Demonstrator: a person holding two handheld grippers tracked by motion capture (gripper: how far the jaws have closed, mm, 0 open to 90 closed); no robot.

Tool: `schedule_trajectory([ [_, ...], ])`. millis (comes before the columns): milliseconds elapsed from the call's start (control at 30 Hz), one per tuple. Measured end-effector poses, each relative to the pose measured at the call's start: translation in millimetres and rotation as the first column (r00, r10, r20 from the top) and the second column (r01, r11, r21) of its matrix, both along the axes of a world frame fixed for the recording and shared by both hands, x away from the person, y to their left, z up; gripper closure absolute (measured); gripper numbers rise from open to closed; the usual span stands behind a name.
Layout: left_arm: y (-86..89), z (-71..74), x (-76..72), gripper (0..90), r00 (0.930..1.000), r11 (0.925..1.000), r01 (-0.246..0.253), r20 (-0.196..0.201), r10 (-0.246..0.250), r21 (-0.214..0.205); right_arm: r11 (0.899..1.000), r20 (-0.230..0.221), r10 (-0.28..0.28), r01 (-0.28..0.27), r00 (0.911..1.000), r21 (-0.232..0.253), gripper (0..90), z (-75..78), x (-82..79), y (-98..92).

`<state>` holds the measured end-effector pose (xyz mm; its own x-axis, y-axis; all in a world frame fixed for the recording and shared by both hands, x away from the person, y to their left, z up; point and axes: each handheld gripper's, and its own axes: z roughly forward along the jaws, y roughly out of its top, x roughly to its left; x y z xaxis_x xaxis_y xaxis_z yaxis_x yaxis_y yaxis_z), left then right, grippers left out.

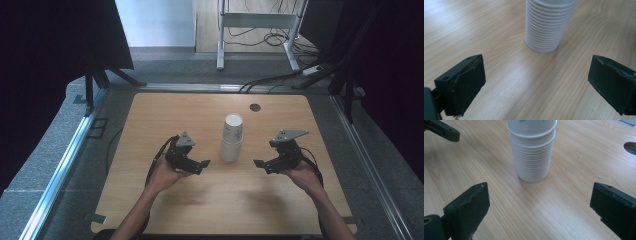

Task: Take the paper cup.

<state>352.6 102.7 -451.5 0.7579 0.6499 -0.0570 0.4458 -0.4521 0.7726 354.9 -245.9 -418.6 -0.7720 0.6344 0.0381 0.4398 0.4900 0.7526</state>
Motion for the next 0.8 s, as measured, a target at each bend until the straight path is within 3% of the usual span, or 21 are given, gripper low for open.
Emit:
schedule_trajectory([
  [400,-21.5,3.7,10.6,4.5,0.9987,0.9989,0.042,0.026,-0.043,0.022,0.999,0.014,0.023,-0.024,0.9996,0.044,1.9,12.0,9.0,6.8],
  [800,-39.0,6.3,22.2,7.4,0.9974,0.9983,0.055,0.044,-0.056,0.017,0.996,0.026,0.044,-0.046,0.9987,0.072,1.1,23.8,20.6,20.7],
])
